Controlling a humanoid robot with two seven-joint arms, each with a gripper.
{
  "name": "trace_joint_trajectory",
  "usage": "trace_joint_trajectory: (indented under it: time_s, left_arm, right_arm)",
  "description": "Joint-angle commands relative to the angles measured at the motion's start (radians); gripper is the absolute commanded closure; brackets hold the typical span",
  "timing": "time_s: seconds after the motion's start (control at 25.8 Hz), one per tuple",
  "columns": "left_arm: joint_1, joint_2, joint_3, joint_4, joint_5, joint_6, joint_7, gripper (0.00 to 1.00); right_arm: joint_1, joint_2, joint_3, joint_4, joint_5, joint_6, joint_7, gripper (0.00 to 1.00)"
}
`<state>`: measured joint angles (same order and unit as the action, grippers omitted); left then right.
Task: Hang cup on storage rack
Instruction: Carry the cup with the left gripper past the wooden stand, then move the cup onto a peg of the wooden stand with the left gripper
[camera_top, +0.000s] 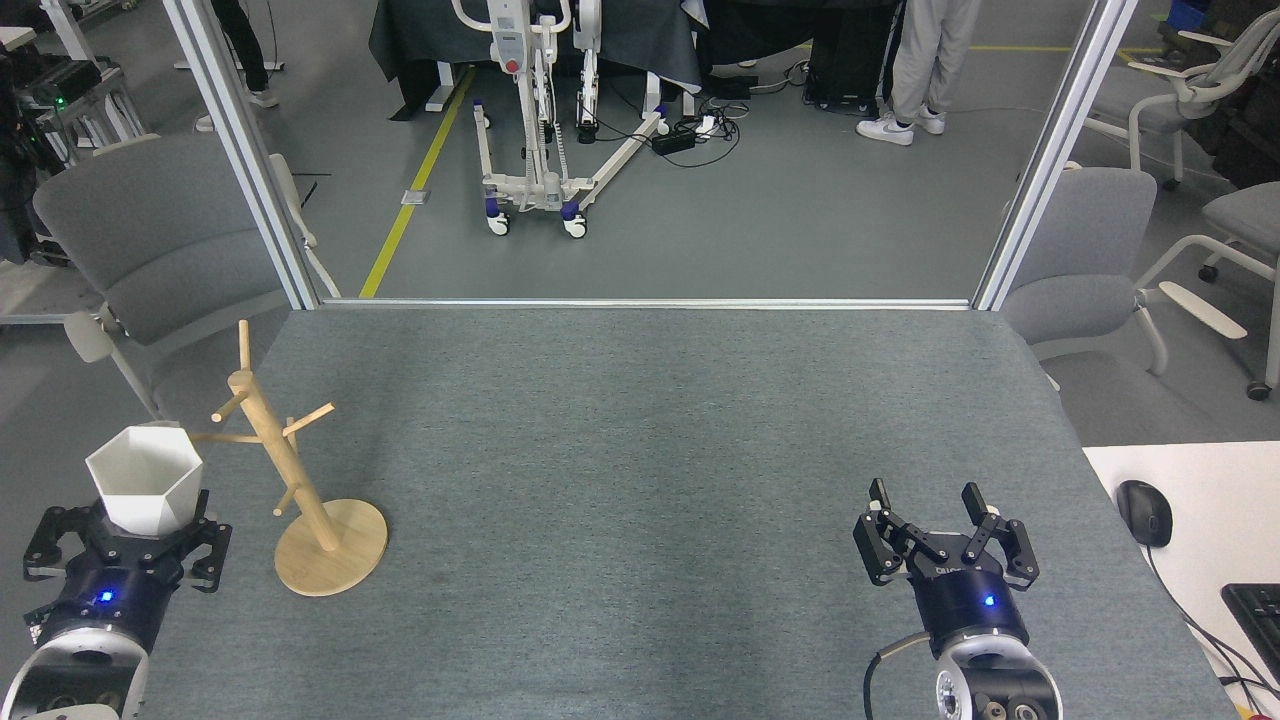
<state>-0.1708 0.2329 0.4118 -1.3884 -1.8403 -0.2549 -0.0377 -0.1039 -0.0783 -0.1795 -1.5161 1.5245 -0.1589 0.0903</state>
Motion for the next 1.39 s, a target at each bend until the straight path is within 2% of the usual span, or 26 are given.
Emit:
trace_joint_trajectory:
  time_s: [0.0,0.54,0.81,0.97,1.05,1.16,1.2,1.35]
  left_arm:
    - [0.005,0.0,-0.019,-0.009,-0.022,0.009,0.006,1.0]
    - [0.016,-0.003,-0.102,-0.049,-0.091,0.013,0.004,1.0]
    - [0.016,-0.033,-0.114,-0.034,-0.112,0.013,-0.001,1.0]
    - [0.014,-0.046,-0.113,-0.023,-0.116,0.014,-0.001,0.7]
    - [0.007,-0.044,-0.114,-0.021,-0.116,0.016,0.004,0.43]
    - [0.005,-0.046,-0.114,-0.02,-0.114,0.016,0.01,0.15]
    - [0.005,-0.047,-0.114,-0.017,-0.114,0.019,0.01,0.09]
    - [0.005,-0.056,-0.114,0.02,-0.112,0.043,0.013,0.03]
  right_arm:
    - [-0.002,0.003,0.0,0.001,0.0,-0.002,0.003,0.0]
    - [-0.02,0.005,0.0,0.02,0.002,-0.002,0.002,0.0]
    - [-0.022,0.003,0.0,0.031,0.002,-0.002,0.002,0.0]
    - [-0.022,0.003,0.0,0.033,0.002,-0.002,0.002,0.0]
    - [-0.022,0.002,0.0,0.037,0.002,-0.002,0.002,0.0]
    - [-0.022,0.002,0.0,0.039,0.002,-0.001,0.002,0.0]
    - [-0.022,0.002,0.0,0.042,0.002,-0.001,0.002,0.0]
    - [-0.023,0.002,0.0,0.047,0.002,-0.001,0.002,0.0]
